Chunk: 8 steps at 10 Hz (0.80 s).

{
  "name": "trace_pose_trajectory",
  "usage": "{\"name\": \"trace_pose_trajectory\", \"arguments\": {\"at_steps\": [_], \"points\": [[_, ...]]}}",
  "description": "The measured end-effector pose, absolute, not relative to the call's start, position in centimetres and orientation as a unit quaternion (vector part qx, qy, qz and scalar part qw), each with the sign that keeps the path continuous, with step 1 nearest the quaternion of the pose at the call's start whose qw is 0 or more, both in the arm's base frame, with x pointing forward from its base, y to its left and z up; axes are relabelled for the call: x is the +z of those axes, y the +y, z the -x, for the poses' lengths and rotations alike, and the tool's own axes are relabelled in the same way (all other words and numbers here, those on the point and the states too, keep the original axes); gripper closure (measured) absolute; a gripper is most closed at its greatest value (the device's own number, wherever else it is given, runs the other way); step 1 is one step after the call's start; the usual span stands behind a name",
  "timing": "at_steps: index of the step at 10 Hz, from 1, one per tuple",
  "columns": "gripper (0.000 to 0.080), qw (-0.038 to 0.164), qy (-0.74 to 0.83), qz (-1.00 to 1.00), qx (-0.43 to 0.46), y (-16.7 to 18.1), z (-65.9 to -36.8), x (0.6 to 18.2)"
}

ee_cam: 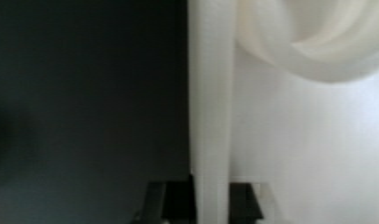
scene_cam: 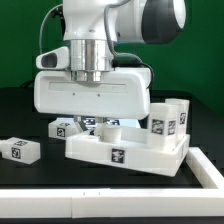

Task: Assemble square table

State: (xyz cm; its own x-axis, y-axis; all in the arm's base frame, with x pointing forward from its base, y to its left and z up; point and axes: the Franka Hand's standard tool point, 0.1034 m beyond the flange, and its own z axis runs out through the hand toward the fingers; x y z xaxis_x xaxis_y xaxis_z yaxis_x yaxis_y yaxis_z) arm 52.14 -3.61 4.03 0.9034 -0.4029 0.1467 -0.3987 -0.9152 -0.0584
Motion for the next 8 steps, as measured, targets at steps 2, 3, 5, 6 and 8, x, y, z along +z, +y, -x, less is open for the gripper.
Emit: {"name": "trace_pose_trajectory", "arguments": {"at_steps": [2,3,5,6,8], "points": [[0.0755,0.0,0.127,0.989,-0.075,-3.9,-52.1,3.9],[0.0755,-0.005,0.094,0.993,-0.074,-3.9,-52.1,4.0],[0.0755,-0.025,-0.124,0.99,-0.062,-3.1,-54.1,4.8],[0.0755,-0.025,-0.182,0.982,-0.048,-3.4,-54.1,4.8],[0.0755,-0.031,-0.227,0.972,-0.042,-3.7,-53.9,4.7]]}}
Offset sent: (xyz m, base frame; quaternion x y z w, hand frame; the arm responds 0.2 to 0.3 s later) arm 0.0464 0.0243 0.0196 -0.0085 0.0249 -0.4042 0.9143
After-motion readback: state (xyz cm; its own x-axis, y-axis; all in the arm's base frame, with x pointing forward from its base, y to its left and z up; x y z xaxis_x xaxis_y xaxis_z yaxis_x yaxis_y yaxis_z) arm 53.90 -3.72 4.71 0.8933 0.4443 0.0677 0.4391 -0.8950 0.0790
